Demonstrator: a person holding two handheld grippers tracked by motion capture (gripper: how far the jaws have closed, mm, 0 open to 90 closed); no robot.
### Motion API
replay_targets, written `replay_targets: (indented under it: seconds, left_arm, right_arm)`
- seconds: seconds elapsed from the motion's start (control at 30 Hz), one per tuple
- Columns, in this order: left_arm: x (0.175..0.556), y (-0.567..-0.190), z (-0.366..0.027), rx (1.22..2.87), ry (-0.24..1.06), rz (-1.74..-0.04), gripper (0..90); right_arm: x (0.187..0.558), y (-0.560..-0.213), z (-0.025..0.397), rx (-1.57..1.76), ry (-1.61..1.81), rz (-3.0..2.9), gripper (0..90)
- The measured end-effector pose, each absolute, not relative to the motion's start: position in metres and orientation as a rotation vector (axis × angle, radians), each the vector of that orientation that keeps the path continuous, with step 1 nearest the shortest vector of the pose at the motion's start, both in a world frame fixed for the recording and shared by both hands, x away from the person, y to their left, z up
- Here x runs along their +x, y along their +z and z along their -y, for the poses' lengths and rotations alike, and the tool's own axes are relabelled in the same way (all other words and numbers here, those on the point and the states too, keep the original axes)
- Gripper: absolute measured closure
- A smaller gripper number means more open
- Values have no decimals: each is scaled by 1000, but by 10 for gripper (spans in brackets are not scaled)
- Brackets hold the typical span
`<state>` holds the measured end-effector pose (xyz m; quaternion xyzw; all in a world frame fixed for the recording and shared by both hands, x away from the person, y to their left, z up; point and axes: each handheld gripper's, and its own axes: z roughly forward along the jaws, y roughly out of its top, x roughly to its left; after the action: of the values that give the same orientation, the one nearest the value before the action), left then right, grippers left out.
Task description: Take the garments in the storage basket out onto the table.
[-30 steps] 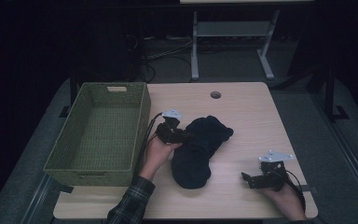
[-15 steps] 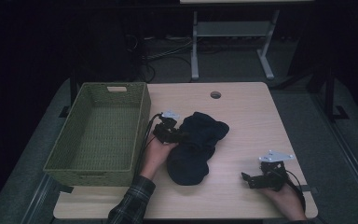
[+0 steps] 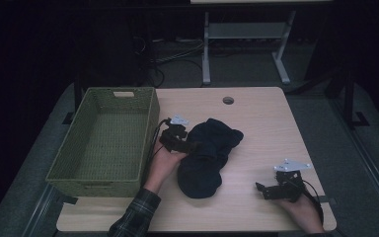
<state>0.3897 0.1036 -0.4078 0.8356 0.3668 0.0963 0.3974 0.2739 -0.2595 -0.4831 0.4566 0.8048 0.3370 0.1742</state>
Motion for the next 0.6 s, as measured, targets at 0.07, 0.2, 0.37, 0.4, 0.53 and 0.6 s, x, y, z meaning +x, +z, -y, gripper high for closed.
replay_targets:
  seconds: [0.07, 0.2, 0.37, 0.4, 0.53, 0.6]
  left_arm:
    - [387, -404, -105, 2113, 264, -933, 197]
    - [380, -396, -108, 2109, 274, -921, 179]
    - [368, -389, -113, 2092, 260, -893, 176]
    - [365, -388, -113, 2087, 258, -888, 176]
    - [356, -385, -118, 2072, 230, -877, 176]
    - [352, -386, -120, 2056, 220, -869, 176]
  right_arm:
    - [274, -483, 260, 1293, 955, -2282, 13]
    - [274, -483, 260, 1294, 955, -2281, 12]
    - [274, -483, 259, 1295, 956, -2281, 13]
    - [274, -483, 259, 1295, 956, -2281, 13]
    - [274, -483, 259, 1295, 956, -2281, 13]
    - [274, -483, 259, 1296, 956, -2281, 13]
